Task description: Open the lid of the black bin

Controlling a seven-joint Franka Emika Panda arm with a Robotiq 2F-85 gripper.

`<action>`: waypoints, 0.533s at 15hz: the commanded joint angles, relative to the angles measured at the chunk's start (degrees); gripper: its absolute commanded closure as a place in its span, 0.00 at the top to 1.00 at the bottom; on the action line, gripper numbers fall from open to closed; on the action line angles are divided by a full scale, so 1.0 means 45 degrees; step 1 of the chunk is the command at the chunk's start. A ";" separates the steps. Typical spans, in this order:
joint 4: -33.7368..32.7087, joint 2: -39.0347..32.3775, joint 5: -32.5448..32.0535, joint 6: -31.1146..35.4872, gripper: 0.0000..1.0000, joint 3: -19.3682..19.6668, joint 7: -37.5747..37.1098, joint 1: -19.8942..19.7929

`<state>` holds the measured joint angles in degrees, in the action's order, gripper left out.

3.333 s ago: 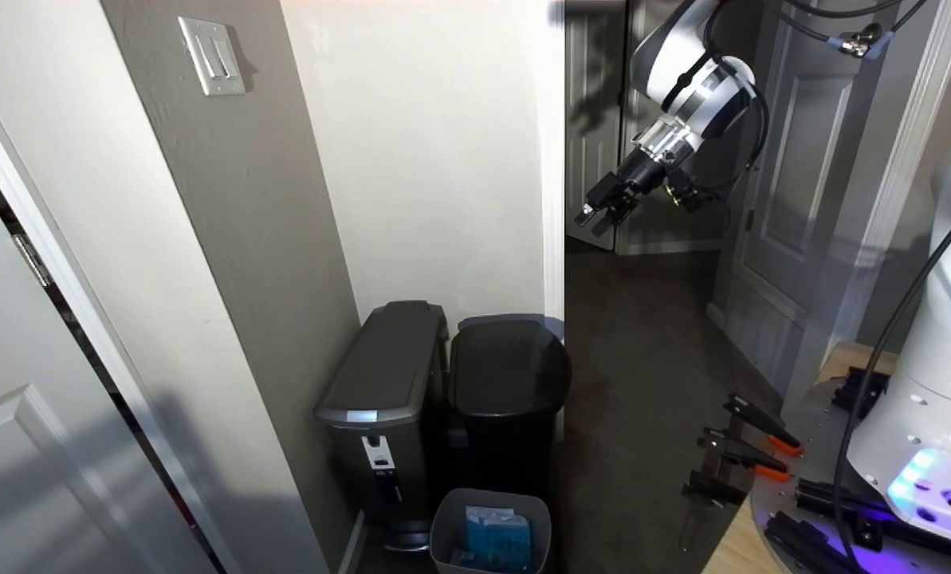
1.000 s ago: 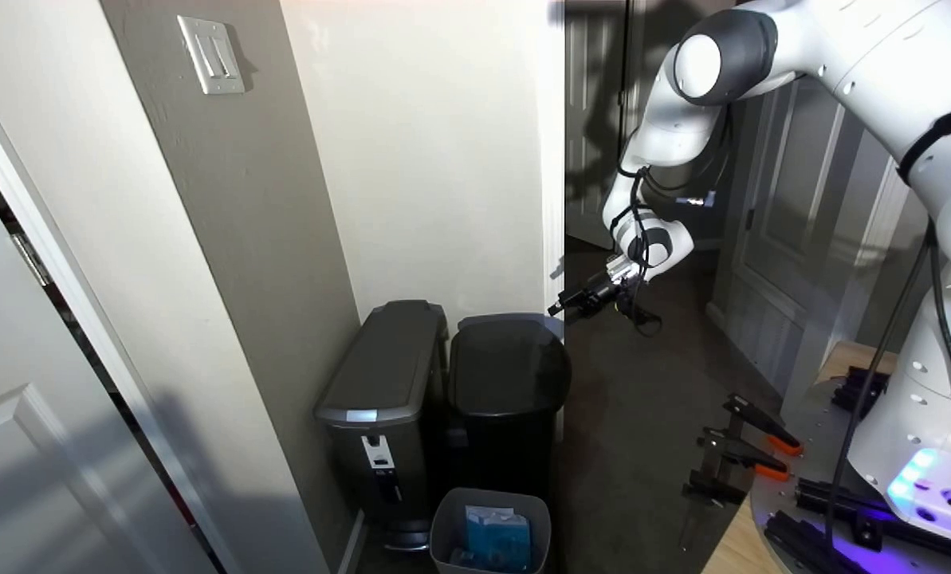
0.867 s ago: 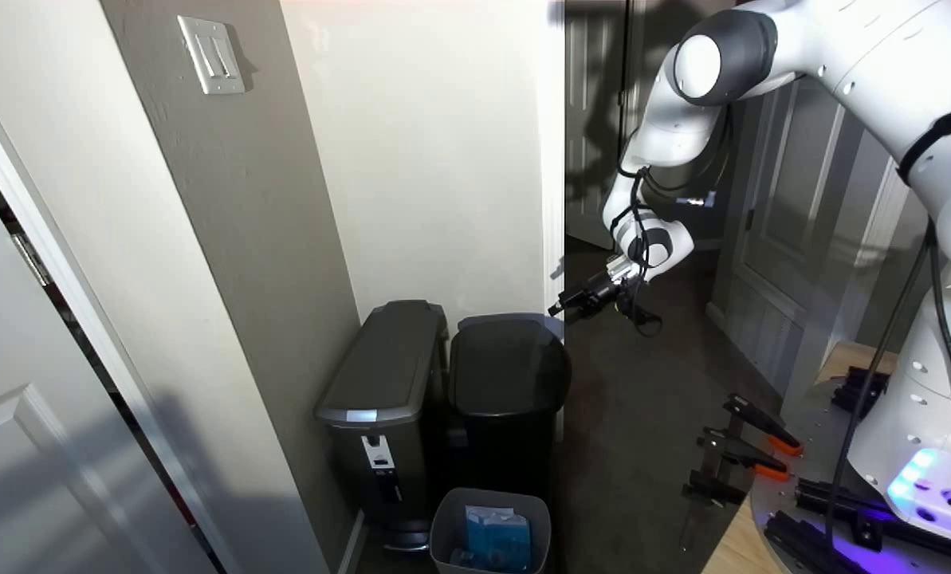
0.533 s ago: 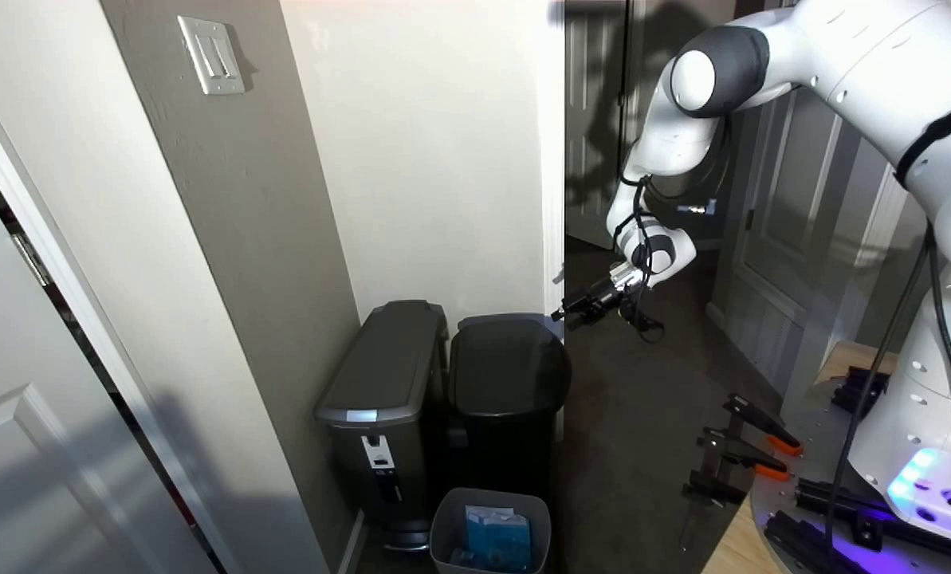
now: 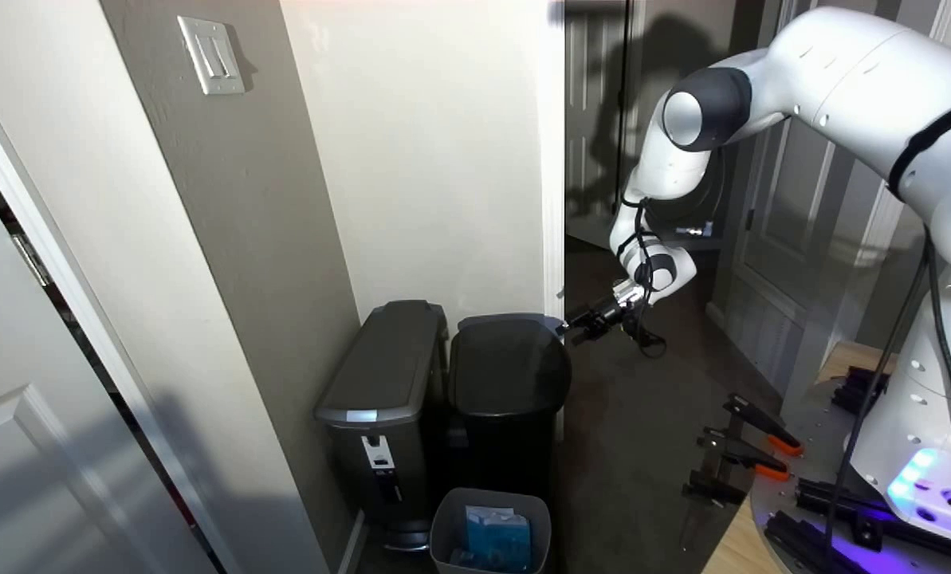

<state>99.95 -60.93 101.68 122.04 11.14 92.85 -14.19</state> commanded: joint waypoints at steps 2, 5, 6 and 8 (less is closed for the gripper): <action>-0.1162 -0.0985 -0.0149 -0.0310 1.00 -0.0003 -0.0892 -0.0210; -0.1919 -0.1611 -0.0124 -0.0254 1.00 -0.0033 -0.1289 -0.0301; -0.2170 -0.1816 -0.0146 -0.0243 1.00 -0.0040 -0.1457 -0.0334; -0.2607 -0.2170 -0.0190 -0.0233 1.00 -0.0054 -0.1717 -0.0403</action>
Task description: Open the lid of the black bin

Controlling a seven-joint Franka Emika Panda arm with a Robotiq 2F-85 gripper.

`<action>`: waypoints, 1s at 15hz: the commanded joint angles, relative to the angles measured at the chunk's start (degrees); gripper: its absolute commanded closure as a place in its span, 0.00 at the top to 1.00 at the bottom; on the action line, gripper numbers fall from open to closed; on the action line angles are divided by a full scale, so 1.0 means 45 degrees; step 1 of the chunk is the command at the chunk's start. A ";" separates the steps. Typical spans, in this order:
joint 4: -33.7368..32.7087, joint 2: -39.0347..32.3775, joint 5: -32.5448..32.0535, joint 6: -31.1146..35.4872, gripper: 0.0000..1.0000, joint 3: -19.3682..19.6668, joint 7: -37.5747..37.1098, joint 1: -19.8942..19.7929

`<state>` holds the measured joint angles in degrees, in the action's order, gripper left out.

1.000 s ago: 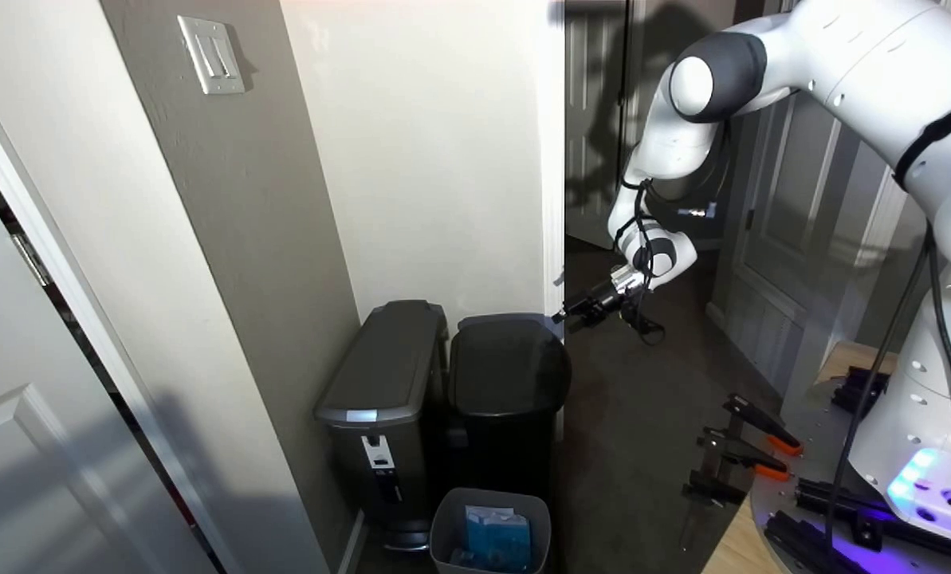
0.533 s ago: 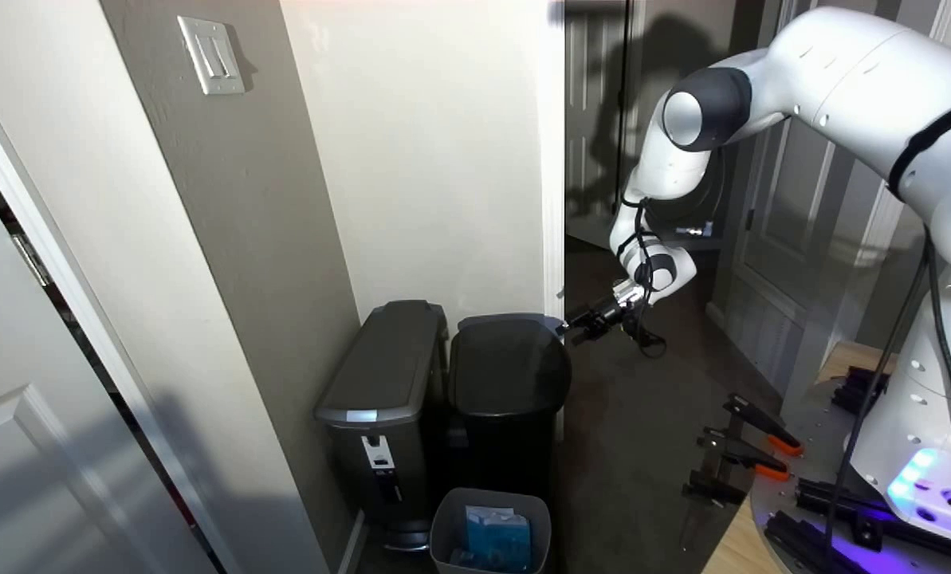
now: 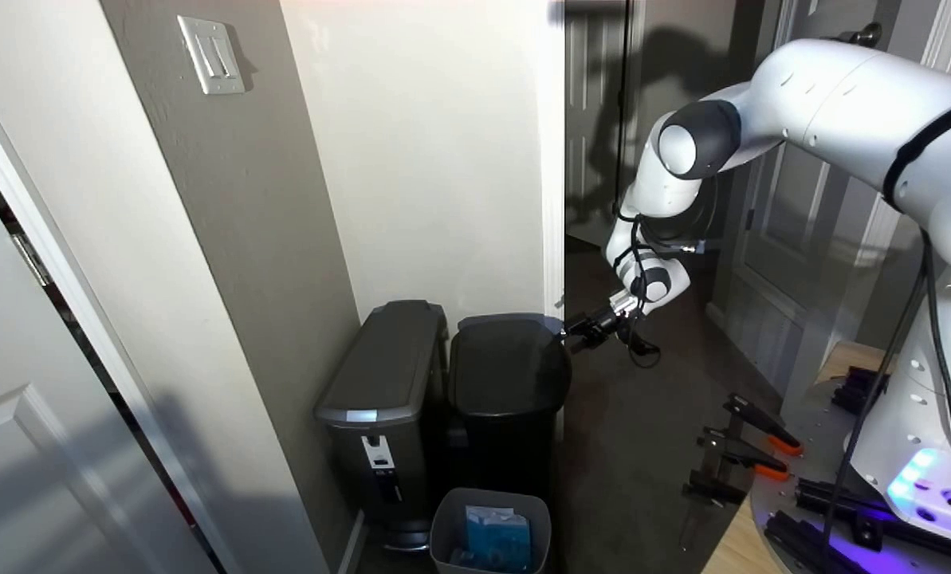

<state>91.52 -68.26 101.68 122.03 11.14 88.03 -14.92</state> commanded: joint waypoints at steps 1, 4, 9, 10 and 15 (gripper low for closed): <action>-0.0954 -0.0716 -0.0207 -0.0221 1.00 -0.0067 -0.0786 -0.0266; -0.1555 -0.1194 -0.0299 -0.0348 1.00 -0.0166 -0.1131 -0.0353; -0.2069 -0.1535 -0.0268 -0.0726 1.00 -0.0430 -0.1429 -0.0427; -0.2109 -0.1535 -0.0246 -0.0774 1.00 -0.0470 -0.1432 -0.0438; -0.1515 -0.0839 -0.0050 -0.0655 1.00 -0.0446 -0.0835 -0.0349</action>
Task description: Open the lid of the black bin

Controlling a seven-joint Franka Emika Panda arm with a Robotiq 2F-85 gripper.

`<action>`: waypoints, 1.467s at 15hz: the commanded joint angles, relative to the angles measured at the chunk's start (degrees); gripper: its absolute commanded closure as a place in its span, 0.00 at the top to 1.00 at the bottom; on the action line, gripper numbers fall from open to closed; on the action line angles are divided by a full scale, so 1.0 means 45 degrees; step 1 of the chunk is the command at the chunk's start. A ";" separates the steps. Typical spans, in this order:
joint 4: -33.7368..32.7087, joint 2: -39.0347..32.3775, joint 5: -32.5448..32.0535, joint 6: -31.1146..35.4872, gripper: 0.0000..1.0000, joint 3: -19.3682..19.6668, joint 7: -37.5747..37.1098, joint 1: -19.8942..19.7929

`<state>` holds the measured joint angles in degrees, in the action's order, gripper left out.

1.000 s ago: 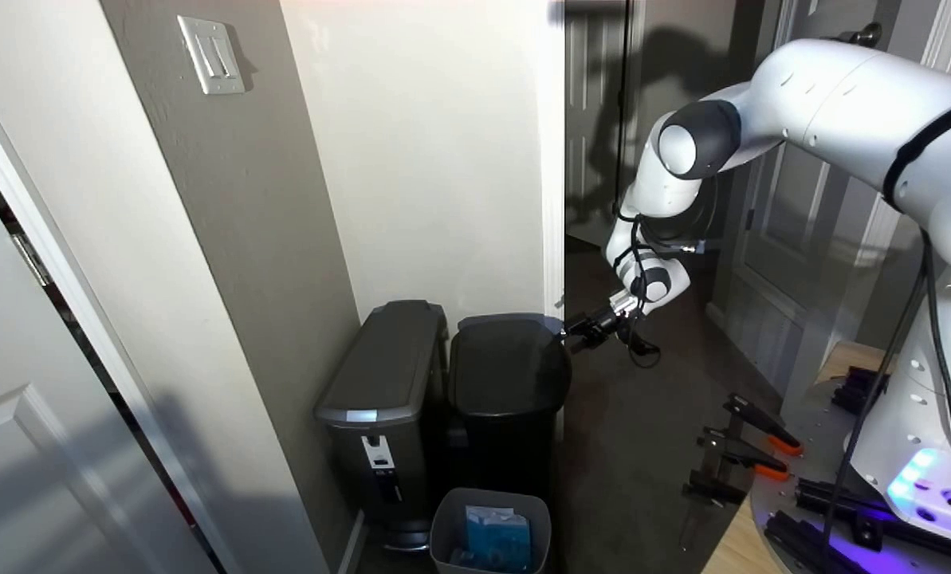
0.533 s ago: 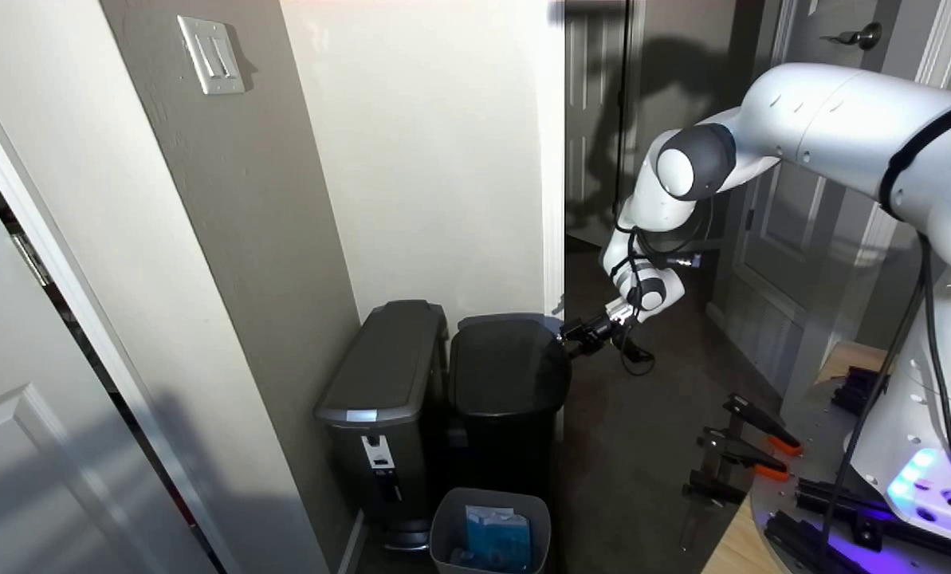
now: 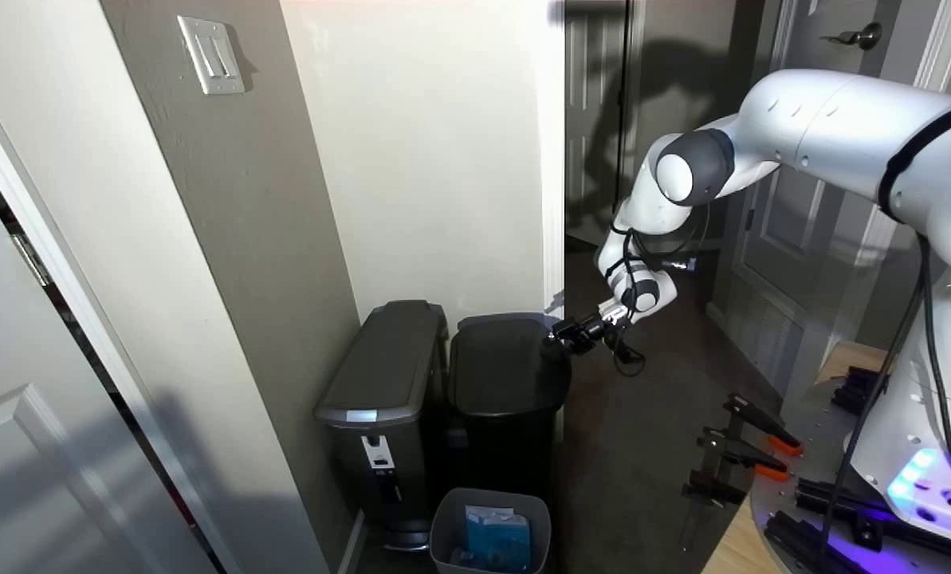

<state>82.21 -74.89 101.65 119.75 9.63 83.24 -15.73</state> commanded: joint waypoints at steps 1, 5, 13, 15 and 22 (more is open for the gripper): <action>0.0672 0.0775 -0.0016 -0.0114 1.00 -0.0107 0.0321 -0.0147; 0.1343 0.1510 0.0055 0.0054 1.00 -0.0092 0.0666 0.0007; 0.3748 0.3983 0.0033 0.0636 1.00 0.0092 0.1316 0.0795; 0.4302 0.4623 -0.0057 0.0951 1.00 0.0135 0.1300 0.1123; 0.5765 0.6497 -0.0658 0.2689 1.00 0.0123 0.0729 0.2517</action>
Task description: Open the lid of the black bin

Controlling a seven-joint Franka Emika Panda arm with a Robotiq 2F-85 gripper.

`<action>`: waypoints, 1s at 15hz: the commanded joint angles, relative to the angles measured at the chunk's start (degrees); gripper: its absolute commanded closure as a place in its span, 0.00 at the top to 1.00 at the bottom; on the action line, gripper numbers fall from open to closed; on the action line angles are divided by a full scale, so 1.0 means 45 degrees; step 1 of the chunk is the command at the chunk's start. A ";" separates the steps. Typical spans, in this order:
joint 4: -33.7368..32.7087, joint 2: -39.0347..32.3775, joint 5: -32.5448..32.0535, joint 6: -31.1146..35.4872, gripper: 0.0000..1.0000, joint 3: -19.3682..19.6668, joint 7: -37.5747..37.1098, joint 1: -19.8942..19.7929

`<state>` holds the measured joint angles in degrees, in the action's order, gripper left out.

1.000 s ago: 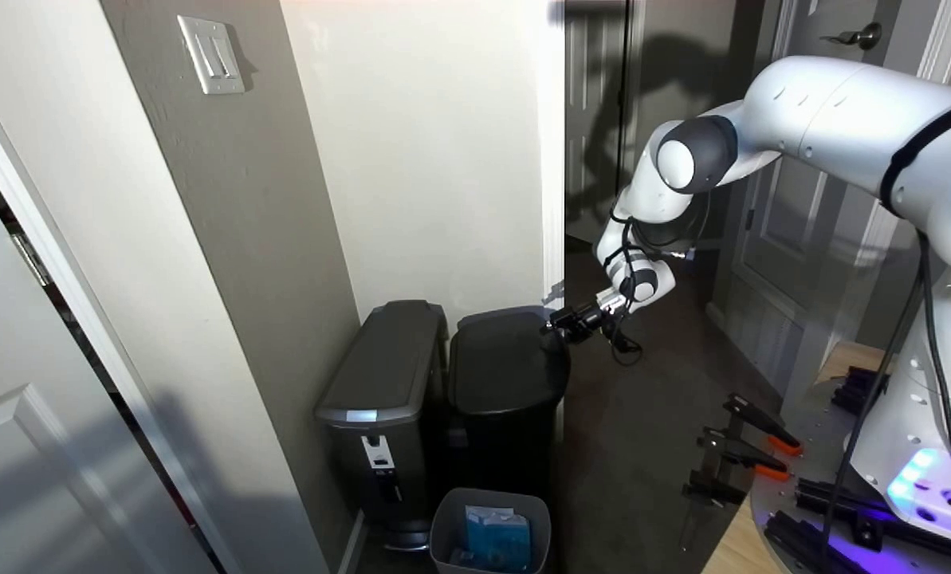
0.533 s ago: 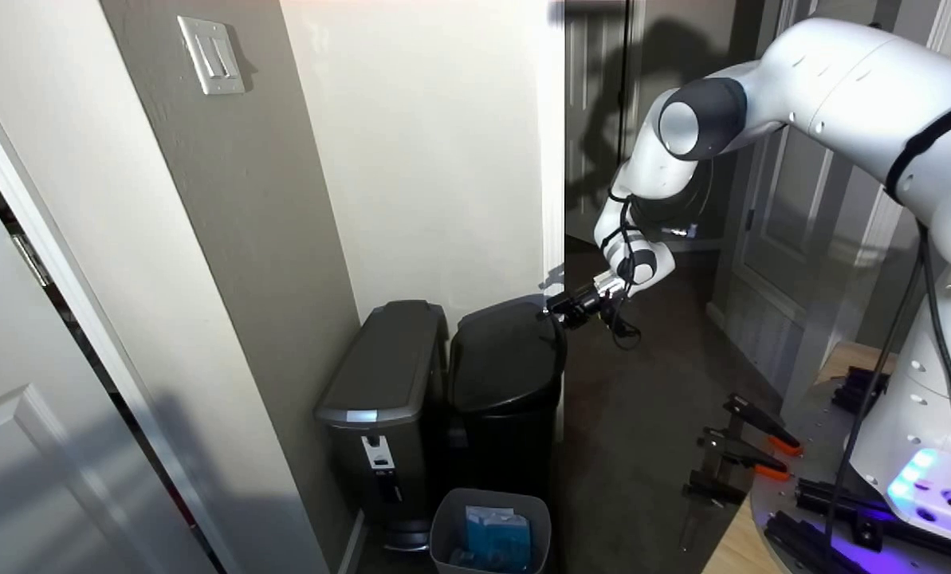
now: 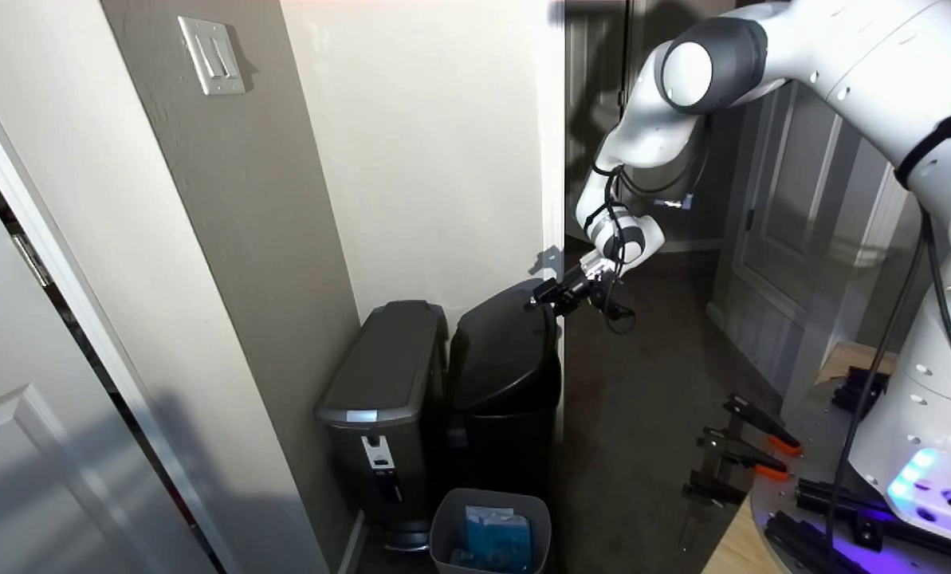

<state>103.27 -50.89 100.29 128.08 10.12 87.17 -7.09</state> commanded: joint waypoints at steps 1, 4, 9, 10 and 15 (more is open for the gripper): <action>0.1163 0.1334 -0.0390 0.1213 1.00 -0.0007 -0.0188 0.0810; 0.1146 0.1672 -0.0678 0.2337 1.00 -0.0122 -0.0456 0.1358; 0.0736 0.1894 -0.0682 0.4221 1.00 -0.0410 -0.0542 0.2012; 0.0692 0.1960 -0.0655 0.4421 1.00 -0.0497 -0.0489 0.2047; 0.0773 0.2380 -0.0265 0.4981 1.00 -0.0650 -0.0043 0.2347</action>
<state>105.25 -42.58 98.24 149.09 7.42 86.47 2.53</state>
